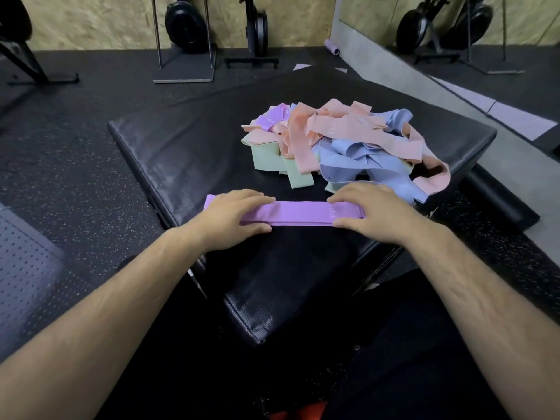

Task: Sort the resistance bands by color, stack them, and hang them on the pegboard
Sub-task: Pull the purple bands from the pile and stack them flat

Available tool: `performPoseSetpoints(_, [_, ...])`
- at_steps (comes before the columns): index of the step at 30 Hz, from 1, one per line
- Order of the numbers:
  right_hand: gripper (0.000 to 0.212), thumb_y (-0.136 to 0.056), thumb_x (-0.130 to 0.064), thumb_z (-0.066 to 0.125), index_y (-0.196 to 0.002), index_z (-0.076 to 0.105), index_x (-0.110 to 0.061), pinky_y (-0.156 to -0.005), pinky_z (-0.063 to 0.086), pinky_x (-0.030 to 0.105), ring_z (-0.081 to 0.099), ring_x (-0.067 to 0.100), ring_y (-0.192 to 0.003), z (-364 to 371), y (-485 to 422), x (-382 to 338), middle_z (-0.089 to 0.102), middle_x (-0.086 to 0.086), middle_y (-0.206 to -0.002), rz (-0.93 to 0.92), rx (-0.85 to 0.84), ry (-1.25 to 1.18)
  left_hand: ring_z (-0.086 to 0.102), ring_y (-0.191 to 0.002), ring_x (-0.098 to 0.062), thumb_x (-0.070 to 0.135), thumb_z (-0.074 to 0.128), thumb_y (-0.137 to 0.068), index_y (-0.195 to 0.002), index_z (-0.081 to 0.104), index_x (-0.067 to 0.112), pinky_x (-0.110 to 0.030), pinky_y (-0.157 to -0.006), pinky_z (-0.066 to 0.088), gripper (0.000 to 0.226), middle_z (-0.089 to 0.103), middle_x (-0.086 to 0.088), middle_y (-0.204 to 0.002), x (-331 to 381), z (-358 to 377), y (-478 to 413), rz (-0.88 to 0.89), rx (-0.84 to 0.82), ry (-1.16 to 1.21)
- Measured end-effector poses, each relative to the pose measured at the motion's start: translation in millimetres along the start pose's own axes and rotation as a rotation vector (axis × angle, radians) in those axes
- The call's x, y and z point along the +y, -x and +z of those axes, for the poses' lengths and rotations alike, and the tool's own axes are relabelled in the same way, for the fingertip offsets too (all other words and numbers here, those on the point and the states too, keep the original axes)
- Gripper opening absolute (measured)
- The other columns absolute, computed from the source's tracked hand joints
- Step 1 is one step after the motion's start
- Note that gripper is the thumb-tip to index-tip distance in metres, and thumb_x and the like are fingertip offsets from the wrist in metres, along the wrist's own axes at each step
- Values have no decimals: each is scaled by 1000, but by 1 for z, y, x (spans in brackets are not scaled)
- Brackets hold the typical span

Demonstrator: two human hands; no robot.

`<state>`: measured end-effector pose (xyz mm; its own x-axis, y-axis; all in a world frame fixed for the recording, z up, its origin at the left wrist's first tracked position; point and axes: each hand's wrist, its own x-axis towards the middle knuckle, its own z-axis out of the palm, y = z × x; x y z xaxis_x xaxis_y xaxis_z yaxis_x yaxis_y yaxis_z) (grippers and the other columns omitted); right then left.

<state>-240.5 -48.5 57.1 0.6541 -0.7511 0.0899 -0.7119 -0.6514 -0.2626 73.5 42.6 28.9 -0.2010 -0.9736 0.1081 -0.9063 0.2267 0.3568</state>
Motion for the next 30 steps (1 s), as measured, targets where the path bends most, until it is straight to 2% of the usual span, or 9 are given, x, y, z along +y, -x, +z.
performPoseSetpoints(3, [34,-92,-43,68,-125,66,-34,-108,28,33,50,11,-126,3,0,3,60,-13,-126,10,-25,34,46,-129,-18,43,67,-94,-136,61,33,-44,-108,38,43,55,8,-137,-1,0,-5,2,1,16])
performPoseSetpoints(5, [33,-93,-45,66,-125,66,-35,-107,27,33,50,12,-126,3,3,3,59,-13,-126,9,-36,63,47,-126,-18,40,67,-95,-134,62,33,-44,-106,39,40,56,10,-134,-1,-1,-5,7,9,-8])
performPoseSetpoints(8, [33,-93,-51,61,-123,65,-37,-106,26,31,47,12,-124,2,3,-3,57,-15,-124,3,5,103,48,-124,-14,57,61,-92,-135,59,38,-43,-104,40,47,54,14,-133,-3,-2,-6,14,-6,-46])
performPoseSetpoints(11, [34,-97,-48,55,-127,64,-33,-103,29,31,46,14,-122,-2,-7,-18,57,-13,-123,15,94,85,48,-126,-6,75,40,-85,-138,55,39,-38,-106,40,66,52,18,-136,-3,-8,-15,-8,6,-34])
performPoseSetpoints(15, [32,-102,-42,49,-128,63,-30,-102,35,35,49,16,-120,-7,-40,-40,59,-11,-123,-47,149,87,47,-131,-8,53,54,-97,-140,54,31,-37,-107,38,48,50,15,-142,-8,-25,-49,2,93,-47])
performPoseSetpoints(19, [30,-103,-36,43,-126,62,-30,-99,40,41,51,20,-117,-13,-93,-49,60,-9,-126,-98,172,104,49,-130,-12,39,56,-100,-135,59,26,-44,-106,42,37,53,12,-138,-15,-42,-94,-28,183,-29])
performPoseSetpoints(23, [24,-101,-28,41,-111,63,-22,-81,40,42,54,27,-103,-17,-158,-51,59,-4,-110,-126,217,216,48,-128,-17,36,50,-103,-133,60,24,-42,-100,41,33,53,7,-138,-33,-53,-144,-80,175,-55])
performPoseSetpoints(26, [18,-98,-26,43,-97,61,-25,-75,33,38,56,26,-98,-20,-210,-50,55,-5,-91,-139,183,325,52,-119,-22,30,52,-100,-119,64,19,-40,-93,43,25,56,1,-128,-47,-55,-182,-120,170,-54])
performPoseSetpoints(30, [21,-98,-29,48,-110,64,-23,-77,27,35,55,27,-103,-29,-282,-36,63,2,-112,-73,93,370,55,-92,-23,32,60,-87,-88,57,18,-35,-75,41,14,61,0,-104,-55,-56,-232,-240,133,-67])
